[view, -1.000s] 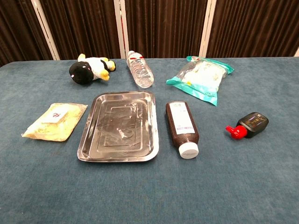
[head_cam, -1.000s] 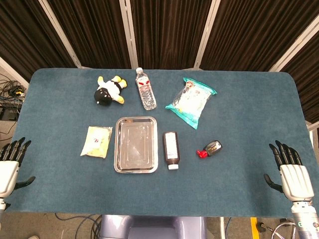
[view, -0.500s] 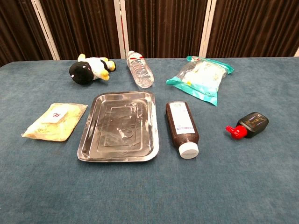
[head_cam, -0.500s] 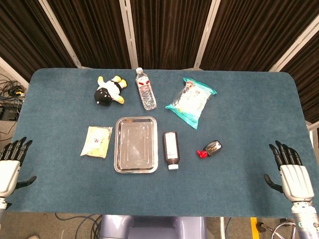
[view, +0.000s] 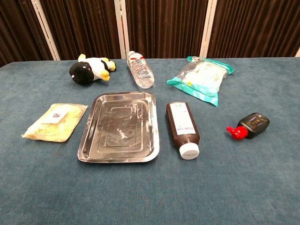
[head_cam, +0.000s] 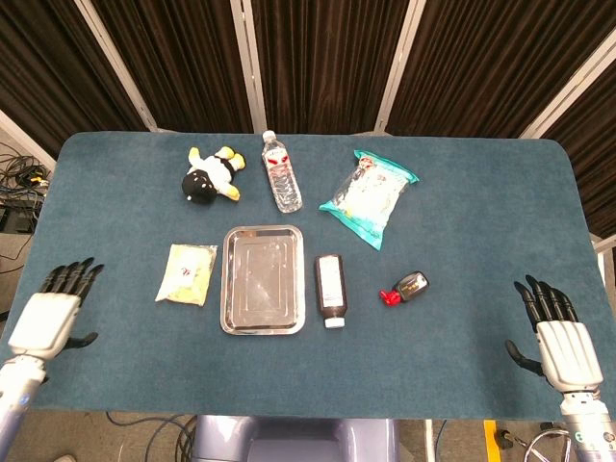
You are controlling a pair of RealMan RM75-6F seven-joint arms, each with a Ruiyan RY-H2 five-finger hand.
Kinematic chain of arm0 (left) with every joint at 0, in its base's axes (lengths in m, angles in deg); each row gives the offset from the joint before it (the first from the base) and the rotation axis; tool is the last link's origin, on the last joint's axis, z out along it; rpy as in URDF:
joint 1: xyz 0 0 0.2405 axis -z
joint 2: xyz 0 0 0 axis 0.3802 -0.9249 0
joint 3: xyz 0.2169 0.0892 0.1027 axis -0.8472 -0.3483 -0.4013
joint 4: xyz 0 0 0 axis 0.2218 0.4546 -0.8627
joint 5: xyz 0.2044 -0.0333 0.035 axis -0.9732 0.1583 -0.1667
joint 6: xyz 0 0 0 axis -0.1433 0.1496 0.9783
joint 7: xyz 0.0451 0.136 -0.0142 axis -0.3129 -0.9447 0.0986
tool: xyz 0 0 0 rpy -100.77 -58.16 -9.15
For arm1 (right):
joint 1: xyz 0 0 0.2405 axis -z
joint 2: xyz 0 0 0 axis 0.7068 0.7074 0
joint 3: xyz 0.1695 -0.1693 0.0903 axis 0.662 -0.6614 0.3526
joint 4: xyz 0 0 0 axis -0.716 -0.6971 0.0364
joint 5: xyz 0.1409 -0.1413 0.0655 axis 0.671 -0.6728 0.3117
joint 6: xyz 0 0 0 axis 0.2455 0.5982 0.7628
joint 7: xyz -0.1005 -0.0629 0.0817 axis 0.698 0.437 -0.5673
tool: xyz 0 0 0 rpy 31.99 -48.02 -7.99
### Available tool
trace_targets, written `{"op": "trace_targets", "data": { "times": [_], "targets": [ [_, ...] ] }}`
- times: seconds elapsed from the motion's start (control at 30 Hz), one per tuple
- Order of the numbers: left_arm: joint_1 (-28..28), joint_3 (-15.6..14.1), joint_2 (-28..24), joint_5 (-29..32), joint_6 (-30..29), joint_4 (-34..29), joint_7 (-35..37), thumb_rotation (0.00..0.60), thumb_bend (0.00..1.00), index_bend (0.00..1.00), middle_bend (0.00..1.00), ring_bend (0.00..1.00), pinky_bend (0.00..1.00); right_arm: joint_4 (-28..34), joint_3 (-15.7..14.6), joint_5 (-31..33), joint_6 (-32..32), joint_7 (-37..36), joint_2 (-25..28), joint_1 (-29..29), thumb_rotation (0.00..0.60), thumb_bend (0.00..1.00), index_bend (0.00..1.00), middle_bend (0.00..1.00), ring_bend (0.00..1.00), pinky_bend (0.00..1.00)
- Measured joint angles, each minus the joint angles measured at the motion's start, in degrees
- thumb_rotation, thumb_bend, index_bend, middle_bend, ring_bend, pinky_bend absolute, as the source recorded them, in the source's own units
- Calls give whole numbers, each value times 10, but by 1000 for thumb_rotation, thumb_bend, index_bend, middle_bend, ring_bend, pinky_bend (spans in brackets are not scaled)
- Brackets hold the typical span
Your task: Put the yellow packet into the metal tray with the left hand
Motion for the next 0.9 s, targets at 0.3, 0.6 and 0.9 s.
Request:
{"op": "trace_targets", "data": {
  "times": [0.3, 0.6, 0.9],
  "targets": [
    [106, 39, 52, 173, 106, -3, -139, 600, 10, 0, 0, 0, 64, 1, -5, -9, -1, -14, 2, -1, 600, 304, 0, 0, 0, 87],
    [204, 54, 146, 317, 140, 46, -247, 600, 36, 0, 0, 0, 117, 1, -5, -9, -4, -35, 6, -2, 600, 304, 0, 0, 0, 87],
    [251, 53, 207, 370, 129, 92, -276, 600, 164, 239, 169, 148, 309, 0, -6, -11, -4, -48, 7, -2, 600, 303, 0, 0, 0, 87]
  ]
}}
